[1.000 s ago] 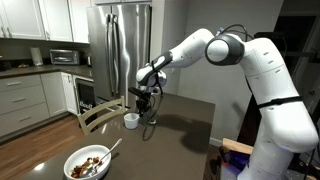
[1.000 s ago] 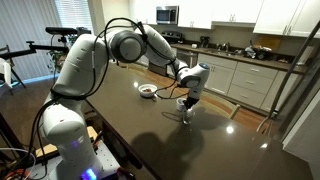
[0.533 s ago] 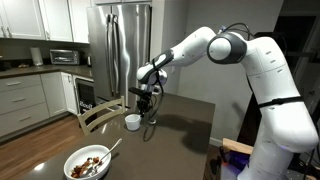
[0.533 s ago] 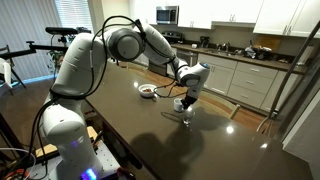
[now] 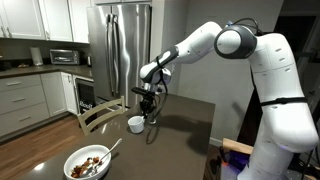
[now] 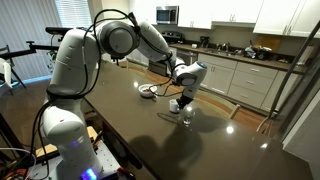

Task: Move some of the objects from the white cup and put them in the bowl

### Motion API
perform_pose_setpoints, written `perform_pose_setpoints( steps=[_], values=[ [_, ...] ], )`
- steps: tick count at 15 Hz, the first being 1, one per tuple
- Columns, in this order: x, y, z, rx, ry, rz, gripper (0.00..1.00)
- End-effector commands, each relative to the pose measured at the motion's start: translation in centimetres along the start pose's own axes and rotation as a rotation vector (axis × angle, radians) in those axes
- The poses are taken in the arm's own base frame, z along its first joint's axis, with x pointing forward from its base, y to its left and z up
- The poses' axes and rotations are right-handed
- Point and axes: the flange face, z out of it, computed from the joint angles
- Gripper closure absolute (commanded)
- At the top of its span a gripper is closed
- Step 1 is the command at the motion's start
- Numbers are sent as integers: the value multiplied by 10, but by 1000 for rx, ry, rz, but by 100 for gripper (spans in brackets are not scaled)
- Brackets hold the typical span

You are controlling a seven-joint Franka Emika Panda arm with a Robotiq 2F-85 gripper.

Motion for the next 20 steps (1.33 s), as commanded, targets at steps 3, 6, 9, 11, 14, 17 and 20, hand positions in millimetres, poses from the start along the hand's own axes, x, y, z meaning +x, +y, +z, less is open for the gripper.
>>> perform_pose_setpoints(
  steps=[3,6,9,11,14,17,20],
  values=[
    [-22,28,-12,-4,-67,-5,93],
    [-33,34,-7,-18,-87,-15,93],
    [-42,36,-3,-26,-110,-17,93],
    [-48,37,-5,-23,-117,-23,93],
    [-58,38,-16,-8,-118,-41,93],
    [-70,40,-34,22,-117,-65,93],
    [-89,42,-51,53,-126,-99,93]
  ],
)
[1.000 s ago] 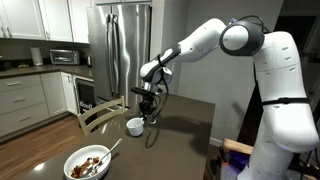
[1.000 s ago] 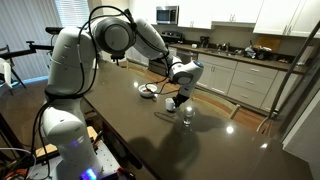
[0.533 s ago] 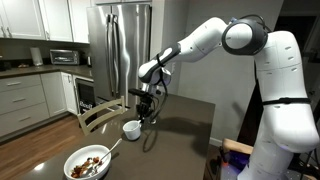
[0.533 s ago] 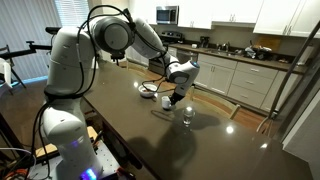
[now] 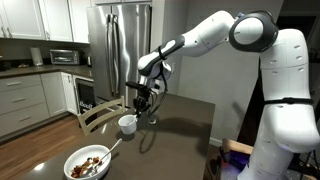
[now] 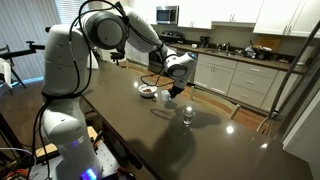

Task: Move some of the objects from the white cup and put them in the bowl

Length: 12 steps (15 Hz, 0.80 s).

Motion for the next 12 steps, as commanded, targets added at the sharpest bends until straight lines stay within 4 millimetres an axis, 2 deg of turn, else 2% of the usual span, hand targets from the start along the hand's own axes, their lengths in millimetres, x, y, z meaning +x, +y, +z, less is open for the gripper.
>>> perform_pose_setpoints(
  steps=[1,7,12],
  values=[
    [-27,7,-24,37,-27,-50,93],
    [-74,12,-18,31,-53,-128,93],
    [-102,13,-13,27,-53,-185,93]
  ],
)
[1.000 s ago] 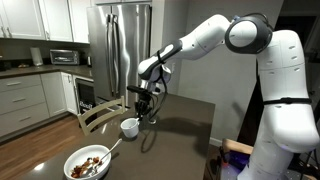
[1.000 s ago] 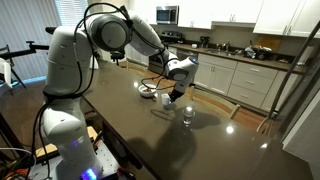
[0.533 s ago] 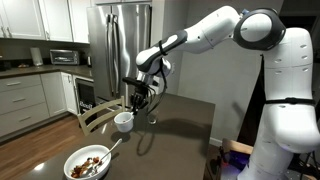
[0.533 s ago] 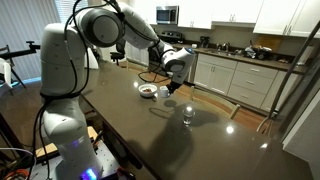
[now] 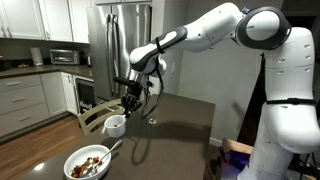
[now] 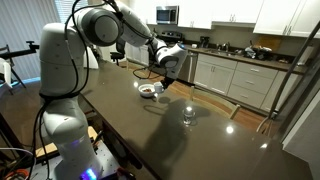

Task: Move some of the objects from the white cup and put them in the bowl

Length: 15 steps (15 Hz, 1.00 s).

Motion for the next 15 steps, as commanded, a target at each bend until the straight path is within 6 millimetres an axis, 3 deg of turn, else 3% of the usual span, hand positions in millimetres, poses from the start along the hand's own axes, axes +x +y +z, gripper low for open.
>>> perform_pose_setpoints(
  steps=[1,15],
  values=[
    [-19,-5,-8,22,-25,-50,93],
    [-64,-6,5,109,51,-204,93]
  ],
)
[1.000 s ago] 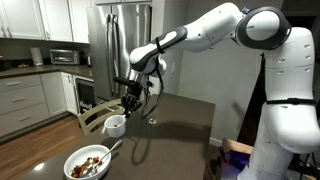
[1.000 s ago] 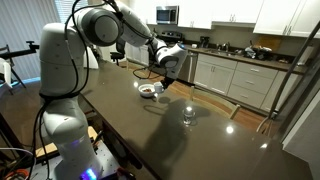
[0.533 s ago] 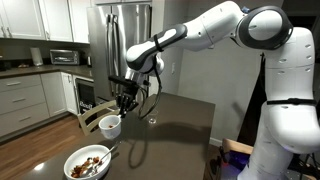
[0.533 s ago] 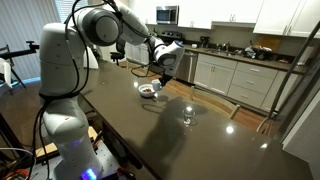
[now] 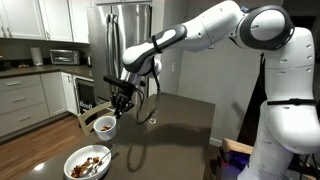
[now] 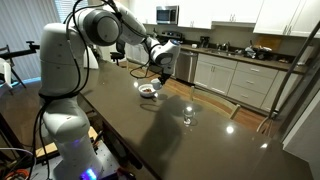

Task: Move some of the objects from the white cup and put them in the bowl

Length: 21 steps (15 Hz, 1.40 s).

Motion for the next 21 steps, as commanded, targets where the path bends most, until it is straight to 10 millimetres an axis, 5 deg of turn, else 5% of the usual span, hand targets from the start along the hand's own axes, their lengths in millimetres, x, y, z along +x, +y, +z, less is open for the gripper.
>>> perform_pose_setpoints(
  steps=[1,10,21],
  values=[
    [-16,-3,-1,59,29,-67,93],
    [-61,15,21,208,60,-128,93],
    [-74,61,34,451,137,-183,93]
  ],
)
